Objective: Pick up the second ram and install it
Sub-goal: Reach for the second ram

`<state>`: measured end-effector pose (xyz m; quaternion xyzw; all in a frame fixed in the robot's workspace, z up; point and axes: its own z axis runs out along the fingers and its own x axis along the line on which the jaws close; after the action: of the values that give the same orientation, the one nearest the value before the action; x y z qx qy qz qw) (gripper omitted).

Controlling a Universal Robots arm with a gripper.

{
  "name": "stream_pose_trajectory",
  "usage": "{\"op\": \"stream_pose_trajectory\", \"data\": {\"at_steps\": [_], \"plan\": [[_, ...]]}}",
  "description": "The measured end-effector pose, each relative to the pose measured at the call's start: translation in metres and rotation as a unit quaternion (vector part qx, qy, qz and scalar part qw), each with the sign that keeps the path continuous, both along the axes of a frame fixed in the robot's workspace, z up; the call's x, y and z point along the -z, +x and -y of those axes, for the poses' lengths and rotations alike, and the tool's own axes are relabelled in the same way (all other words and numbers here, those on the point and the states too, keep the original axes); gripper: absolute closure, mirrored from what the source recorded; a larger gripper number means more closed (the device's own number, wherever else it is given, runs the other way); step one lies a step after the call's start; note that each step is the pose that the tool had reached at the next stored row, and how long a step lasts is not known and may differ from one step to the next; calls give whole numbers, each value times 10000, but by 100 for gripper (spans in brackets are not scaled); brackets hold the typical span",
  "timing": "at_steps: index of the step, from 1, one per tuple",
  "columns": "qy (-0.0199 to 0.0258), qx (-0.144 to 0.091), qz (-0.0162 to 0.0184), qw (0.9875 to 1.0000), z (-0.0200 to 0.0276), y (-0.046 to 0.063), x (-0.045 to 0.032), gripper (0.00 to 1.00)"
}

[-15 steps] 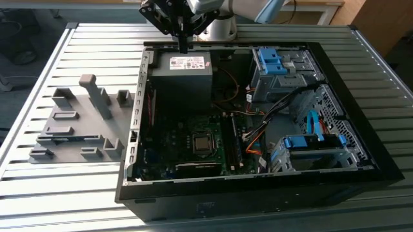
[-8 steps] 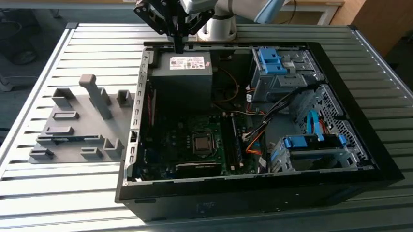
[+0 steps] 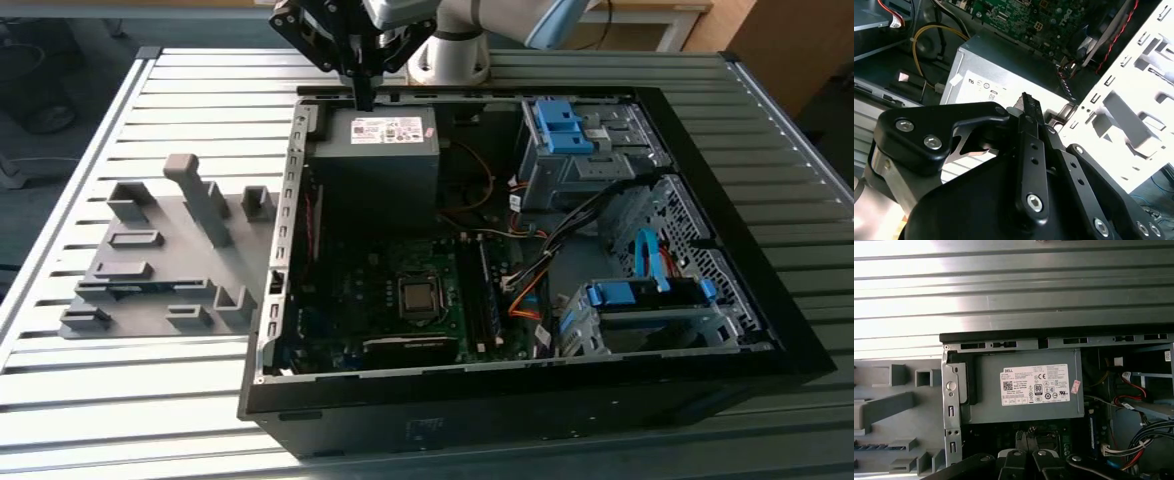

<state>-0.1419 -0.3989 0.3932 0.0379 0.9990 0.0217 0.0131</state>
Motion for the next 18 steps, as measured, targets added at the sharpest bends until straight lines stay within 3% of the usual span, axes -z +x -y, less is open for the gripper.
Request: {"op": "stream_pose_trajectory", "data": {"at_steps": [18], "plan": [[0, 0, 0, 10000, 0, -86, 3, 89]]}}
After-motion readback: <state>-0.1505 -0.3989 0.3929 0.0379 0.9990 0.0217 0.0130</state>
